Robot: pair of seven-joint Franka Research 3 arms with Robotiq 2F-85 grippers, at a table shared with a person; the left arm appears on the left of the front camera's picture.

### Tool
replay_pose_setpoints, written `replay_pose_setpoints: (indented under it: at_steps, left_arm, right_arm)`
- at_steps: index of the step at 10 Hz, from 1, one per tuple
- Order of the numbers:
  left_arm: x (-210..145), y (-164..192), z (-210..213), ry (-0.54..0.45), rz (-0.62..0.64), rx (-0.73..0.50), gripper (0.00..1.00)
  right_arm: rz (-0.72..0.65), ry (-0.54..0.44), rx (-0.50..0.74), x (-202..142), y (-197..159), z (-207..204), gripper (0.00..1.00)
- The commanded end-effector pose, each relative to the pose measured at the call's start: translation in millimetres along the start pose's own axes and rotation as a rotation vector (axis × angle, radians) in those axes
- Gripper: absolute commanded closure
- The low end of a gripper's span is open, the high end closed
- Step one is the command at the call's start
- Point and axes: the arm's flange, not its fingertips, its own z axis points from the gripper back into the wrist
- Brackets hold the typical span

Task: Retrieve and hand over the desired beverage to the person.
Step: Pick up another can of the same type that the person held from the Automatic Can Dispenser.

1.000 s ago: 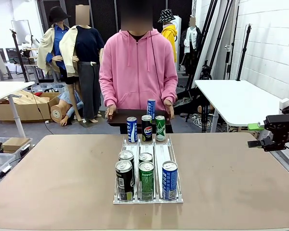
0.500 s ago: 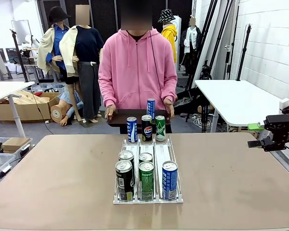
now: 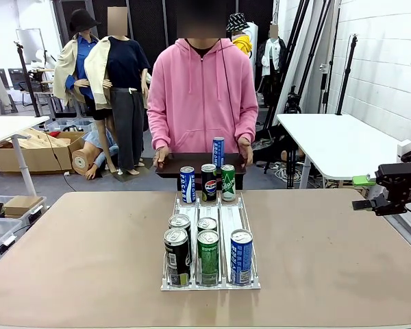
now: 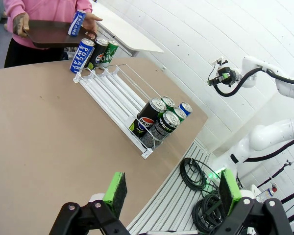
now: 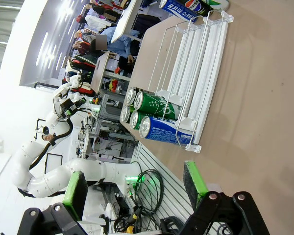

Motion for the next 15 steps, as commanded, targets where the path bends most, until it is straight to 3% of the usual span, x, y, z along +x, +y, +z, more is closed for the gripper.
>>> replay_pose_setpoints:
  at_steps: [1, 3, 6, 9, 15]
  left_arm:
    - [4.3, -2.5, -3.2, -0.018, 0.037, -0.023, 0.0]
    - [14.0, -18.0, -2.6, -0.037, 0.123, -0.019, 0.0]
    - [24.7, -59.4, -28.2, 0.058, 0.133, -0.015, 0.0]
    - [48.7, -106.6, -75.0, 0.179, 0.07, 0.031, 0.0]
    - [78.3, -148.6, -191.0, 0.455, 0.012, 0.176, 0.0]
  right_arm:
    - [0.0, -0.001, 0.006, 0.1, 0.0, -0.1, 0.0]
    - [0.0, -0.001, 0.006, 0.1, 0.0, -0.1, 0.0]
    - [0.0, -0.001, 0.006, 0.1, 0.0, -0.1, 0.0]
    - [0.0, -0.001, 0.006, 0.1, 0.0, -0.1, 0.0]
    - [0.0, -0.001, 0.006, 0.1, 0.0, -0.1, 0.0]
